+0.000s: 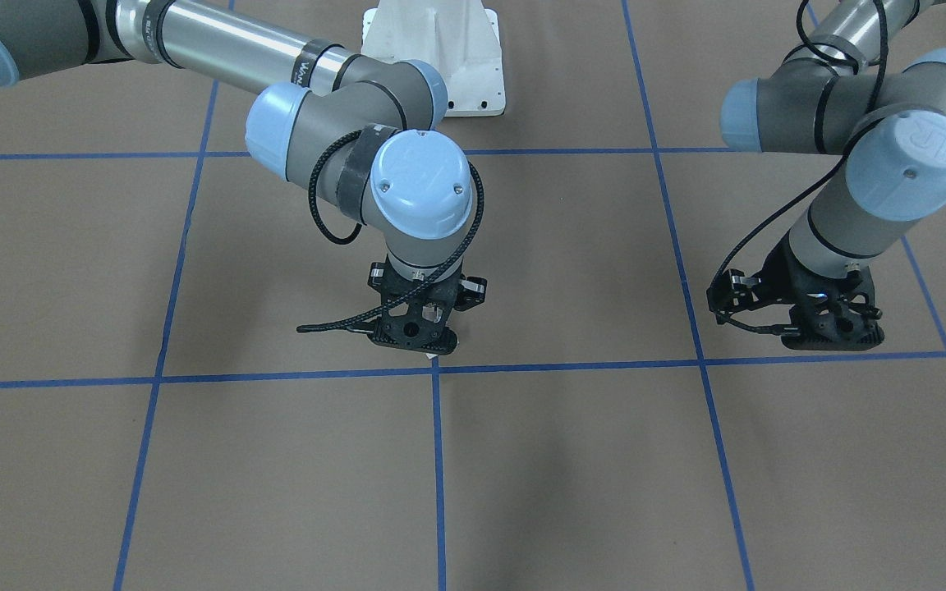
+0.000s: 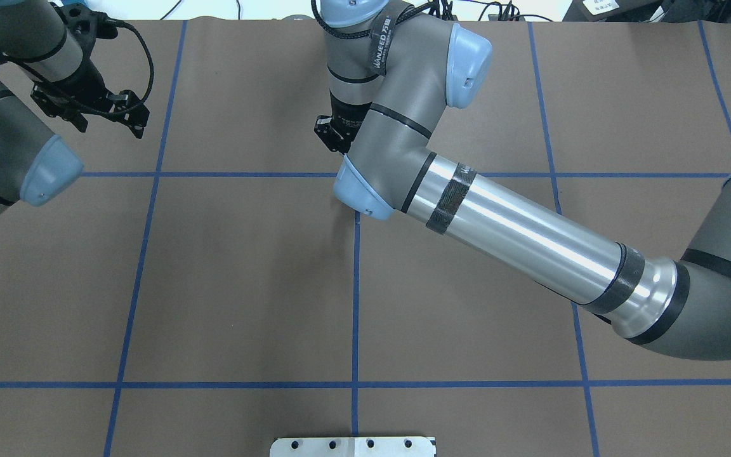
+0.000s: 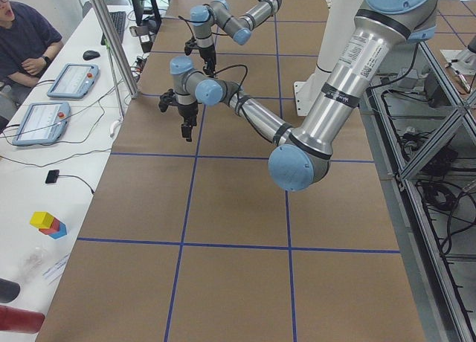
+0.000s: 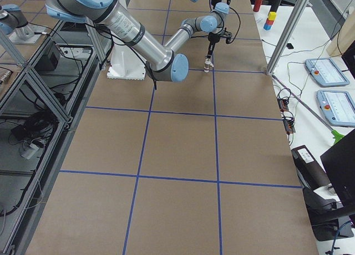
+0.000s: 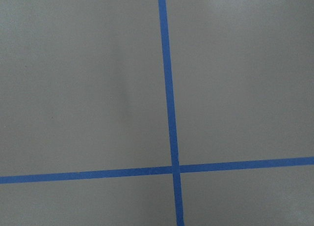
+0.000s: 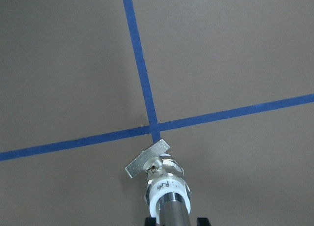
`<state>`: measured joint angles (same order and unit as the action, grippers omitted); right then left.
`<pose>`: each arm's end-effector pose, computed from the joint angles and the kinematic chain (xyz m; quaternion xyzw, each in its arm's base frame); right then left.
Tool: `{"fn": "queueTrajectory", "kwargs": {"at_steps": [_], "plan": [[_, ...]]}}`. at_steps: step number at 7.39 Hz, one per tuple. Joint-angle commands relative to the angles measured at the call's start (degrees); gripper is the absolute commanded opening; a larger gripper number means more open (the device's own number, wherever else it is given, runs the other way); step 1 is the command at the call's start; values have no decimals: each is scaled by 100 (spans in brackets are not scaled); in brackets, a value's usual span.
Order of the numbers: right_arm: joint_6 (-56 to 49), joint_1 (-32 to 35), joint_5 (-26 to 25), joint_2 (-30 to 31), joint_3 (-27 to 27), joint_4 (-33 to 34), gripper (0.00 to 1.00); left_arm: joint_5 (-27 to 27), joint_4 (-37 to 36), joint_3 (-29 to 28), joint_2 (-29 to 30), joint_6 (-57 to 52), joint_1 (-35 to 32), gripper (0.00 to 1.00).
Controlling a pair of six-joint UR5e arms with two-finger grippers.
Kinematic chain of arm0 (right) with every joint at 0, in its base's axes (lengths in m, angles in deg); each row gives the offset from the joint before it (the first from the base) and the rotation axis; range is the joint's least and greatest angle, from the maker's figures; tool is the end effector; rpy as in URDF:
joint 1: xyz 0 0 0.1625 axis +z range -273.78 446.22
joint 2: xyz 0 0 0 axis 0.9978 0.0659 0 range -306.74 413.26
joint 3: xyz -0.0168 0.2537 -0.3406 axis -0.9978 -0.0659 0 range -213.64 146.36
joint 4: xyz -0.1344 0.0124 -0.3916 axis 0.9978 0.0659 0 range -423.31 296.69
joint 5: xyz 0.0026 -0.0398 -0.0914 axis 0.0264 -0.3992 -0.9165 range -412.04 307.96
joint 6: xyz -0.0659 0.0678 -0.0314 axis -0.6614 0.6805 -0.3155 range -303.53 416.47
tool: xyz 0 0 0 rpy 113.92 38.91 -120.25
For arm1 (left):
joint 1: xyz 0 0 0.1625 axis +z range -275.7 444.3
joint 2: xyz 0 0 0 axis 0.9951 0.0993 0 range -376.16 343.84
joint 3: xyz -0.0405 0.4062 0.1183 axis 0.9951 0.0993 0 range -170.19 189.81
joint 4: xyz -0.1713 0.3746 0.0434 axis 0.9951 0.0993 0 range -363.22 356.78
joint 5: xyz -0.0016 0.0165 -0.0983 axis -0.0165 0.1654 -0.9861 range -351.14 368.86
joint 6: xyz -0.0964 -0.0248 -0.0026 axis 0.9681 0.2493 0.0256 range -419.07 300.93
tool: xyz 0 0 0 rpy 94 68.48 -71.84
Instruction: Assemble PPR valve and pipe with both arms
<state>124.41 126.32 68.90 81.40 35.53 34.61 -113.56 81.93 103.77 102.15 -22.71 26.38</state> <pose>-0.5597 -0.5787 0.1227 -0.0772 -0.3672 0.0698 0.9243 0.2831 -0.6019 0.3559 0.0356 0.3522 0.0313 0.9347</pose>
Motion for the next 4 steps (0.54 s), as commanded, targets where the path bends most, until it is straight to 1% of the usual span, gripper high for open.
{"fn": "queueTrajectory", "kwargs": {"at_steps": [1,4], "plan": [[0,-10,0,-10,0,-10,0,-1,-7,-27,-1,2,0,100],[-61,-28,-18,7,-9,-11,0,-2,-7,-36,-1,2,0,100]]}}
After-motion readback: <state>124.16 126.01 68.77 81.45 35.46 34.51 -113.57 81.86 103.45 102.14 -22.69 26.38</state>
